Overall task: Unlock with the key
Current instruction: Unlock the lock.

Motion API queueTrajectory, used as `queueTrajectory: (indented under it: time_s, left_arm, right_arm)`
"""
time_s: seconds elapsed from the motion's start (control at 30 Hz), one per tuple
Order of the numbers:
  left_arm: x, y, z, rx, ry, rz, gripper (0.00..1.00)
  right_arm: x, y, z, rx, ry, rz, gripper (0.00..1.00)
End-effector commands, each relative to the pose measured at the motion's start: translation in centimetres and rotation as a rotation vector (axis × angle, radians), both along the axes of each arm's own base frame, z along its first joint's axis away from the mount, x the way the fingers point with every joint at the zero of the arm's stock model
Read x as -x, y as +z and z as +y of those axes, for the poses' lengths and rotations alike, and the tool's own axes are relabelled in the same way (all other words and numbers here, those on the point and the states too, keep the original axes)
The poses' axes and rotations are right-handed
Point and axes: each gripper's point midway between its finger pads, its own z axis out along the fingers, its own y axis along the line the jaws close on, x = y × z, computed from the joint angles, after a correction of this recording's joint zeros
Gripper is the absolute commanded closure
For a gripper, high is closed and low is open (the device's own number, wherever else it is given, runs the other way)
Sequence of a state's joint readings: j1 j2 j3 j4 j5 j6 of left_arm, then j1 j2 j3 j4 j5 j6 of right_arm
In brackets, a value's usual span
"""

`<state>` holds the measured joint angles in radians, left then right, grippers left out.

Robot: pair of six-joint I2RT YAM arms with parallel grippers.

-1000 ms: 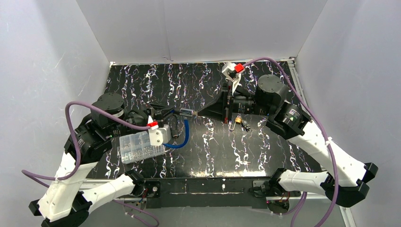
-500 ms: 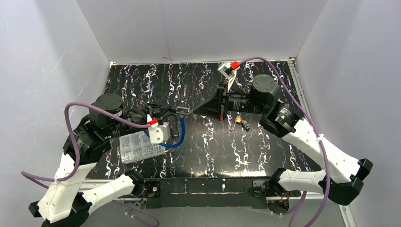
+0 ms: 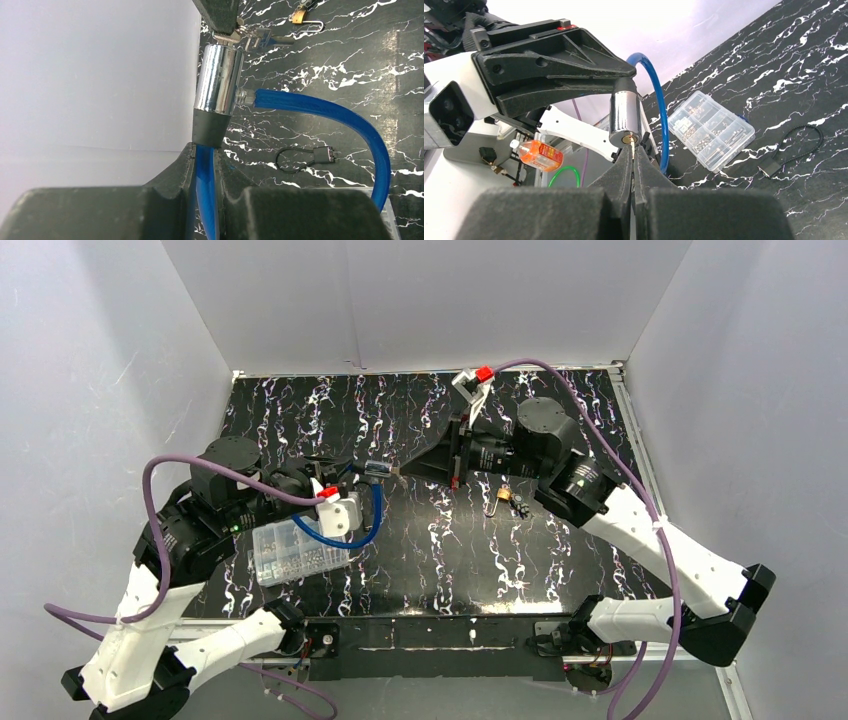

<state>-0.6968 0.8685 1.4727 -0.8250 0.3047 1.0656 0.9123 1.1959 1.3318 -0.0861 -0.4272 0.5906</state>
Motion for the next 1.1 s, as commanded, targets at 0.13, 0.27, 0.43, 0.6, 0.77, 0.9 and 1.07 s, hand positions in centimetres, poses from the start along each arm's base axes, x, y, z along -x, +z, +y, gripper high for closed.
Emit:
queueTrajectory:
  time_s: [0.13, 0.27, 0.43, 0.6, 0.77, 0.9, 1.07]
  left_arm:
    - [2.2, 4.3, -3.4, 0.123, -0.222, -0.105, 1.0]
    - [1.9, 4.0, -3.1, 0.112, -0.198, -0.106, 1.0]
    - [1.8, 3.5, -2.9, 0.104, -0.186, -0.096, 1.0]
    - [0.9, 3.4, -2.8, 0.095, -0.144, -0.092, 1.0]
    - [-0.8, 4.1, -2.6, 0.121, -0.049, -0.065, 1.0]
    - [-2.1, 4.3, -2.4, 0.137, 0.025, -0.042, 1.0]
    - [-2.7, 4.3, -2.5, 0.152, 0.059, -0.01, 1.0]
  right_arm:
    - [-0.3, -2.1, 1.1, 0.074, -0.003, 0.032, 0.7]
    - [0.3, -0.6, -0.4, 0.04, 0.001, -0.055, 0.35]
    - [0.4, 1.1, -2.5, 0.024, -0.042, -0.196, 0.26]
    - [0.3, 1.9, -4.6, 0.027, -0.115, -0.271, 0.21]
    - [-1.0, -0.5, -6.9, 0.026, -0.265, -0.273, 0.19]
    - [0.2, -2.3, -6.2, 0.023, -0.192, -0.228, 0.17]
    - [1.1, -2.5, -4.6, -0.018, -0.104, -0.221, 0.16]
